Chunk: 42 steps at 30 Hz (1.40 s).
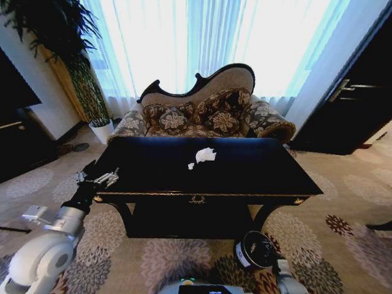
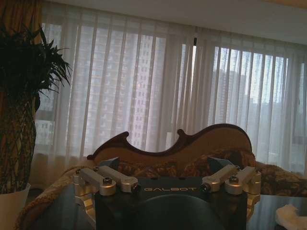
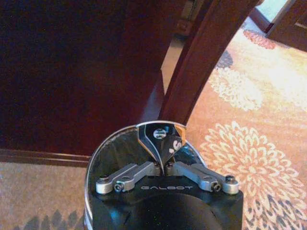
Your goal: Move to the front of the table and place the trash on the table into the trash bin.
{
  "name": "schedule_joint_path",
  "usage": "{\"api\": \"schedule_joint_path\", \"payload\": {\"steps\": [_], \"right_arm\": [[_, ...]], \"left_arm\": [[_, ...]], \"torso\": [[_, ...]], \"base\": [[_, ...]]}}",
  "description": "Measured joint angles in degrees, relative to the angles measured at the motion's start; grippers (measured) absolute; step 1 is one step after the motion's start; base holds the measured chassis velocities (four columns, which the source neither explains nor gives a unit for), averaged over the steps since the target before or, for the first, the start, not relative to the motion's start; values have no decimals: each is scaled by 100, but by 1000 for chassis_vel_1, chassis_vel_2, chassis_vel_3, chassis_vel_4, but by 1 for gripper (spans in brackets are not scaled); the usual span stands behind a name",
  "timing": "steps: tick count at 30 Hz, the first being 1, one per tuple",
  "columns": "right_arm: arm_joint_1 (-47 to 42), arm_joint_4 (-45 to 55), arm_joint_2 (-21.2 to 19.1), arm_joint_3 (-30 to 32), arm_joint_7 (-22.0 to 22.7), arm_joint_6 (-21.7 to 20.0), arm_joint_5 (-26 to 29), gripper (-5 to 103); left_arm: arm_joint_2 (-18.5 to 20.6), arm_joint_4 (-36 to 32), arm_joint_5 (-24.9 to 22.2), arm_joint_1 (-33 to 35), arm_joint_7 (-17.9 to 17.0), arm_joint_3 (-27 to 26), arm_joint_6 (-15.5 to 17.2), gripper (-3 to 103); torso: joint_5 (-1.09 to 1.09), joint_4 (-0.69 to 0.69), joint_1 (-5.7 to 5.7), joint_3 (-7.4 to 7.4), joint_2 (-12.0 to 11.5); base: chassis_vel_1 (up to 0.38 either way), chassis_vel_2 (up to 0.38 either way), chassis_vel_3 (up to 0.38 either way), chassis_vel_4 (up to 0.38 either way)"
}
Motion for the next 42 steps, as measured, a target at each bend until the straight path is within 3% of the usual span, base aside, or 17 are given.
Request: {"api": "schedule_joint_path", "payload": {"steps": [3, 16, 37, 41, 42], "right_arm": [[105, -123, 31, -44, 9, -34, -18, 0], [1156, -1030, 48, -455, 394, -865, -92, 0], [1538, -1716, 192, -617, 500, -983, -337, 0], [1551, -1714, 196, -601, 568, -982, -215, 21], [1551, -1714, 196, -601, 568, -982, -215, 21]], "left_arm": [[0, 0, 0, 0, 0, 0, 0, 100], [0, 0, 0, 0, 0, 0, 0, 100], [0, 0, 0, 0, 0, 0, 0, 100], [0, 0, 0, 0, 0, 0, 0, 100], [0, 0, 0, 0, 0, 0, 0, 100]], "torso": [[0, 0, 0, 0, 0], [0, 1, 0, 0, 0], [0, 0, 0, 0, 0], [-1, 0, 0, -1, 0], [-1, 0, 0, -1, 0]], "base": [[0, 0, 0, 0], [0, 0, 0, 0], [0, 0, 0, 0], [0, 0, 0, 0], [0, 0, 0, 0]]}}
